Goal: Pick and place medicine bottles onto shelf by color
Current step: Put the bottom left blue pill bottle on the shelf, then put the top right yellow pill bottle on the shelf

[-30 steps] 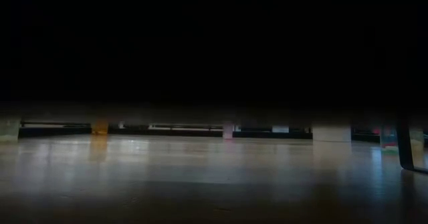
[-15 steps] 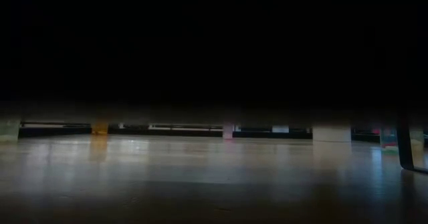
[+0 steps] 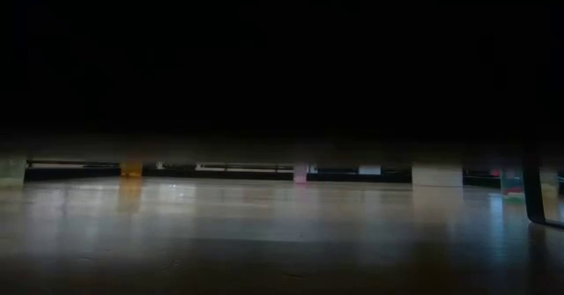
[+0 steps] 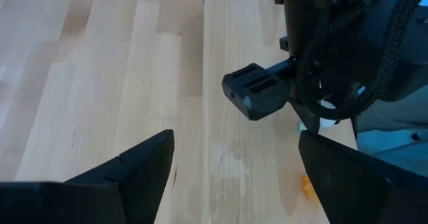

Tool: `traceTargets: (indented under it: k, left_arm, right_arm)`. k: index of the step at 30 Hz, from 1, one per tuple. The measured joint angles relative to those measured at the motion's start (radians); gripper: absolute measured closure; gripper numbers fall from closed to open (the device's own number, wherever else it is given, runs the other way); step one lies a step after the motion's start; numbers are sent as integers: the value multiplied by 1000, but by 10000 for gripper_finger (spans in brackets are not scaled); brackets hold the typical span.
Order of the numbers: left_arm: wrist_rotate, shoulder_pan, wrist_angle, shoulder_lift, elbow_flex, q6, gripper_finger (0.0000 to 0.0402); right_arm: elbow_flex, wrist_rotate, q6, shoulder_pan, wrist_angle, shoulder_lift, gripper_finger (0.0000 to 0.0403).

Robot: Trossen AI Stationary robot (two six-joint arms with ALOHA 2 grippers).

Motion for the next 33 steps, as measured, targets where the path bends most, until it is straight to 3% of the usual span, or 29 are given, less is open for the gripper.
traceTargets:
  k: [19, 33]
  left_arm:
    - [28, -57, 1, 0, 0, 51, 86]
    - [27, -56, 1, 0, 0, 50, 86]
  right_arm:
    - [-1, -5, 50, -1, 9, 0, 273]
    - [-1, -5, 50, -2, 13, 0, 185]
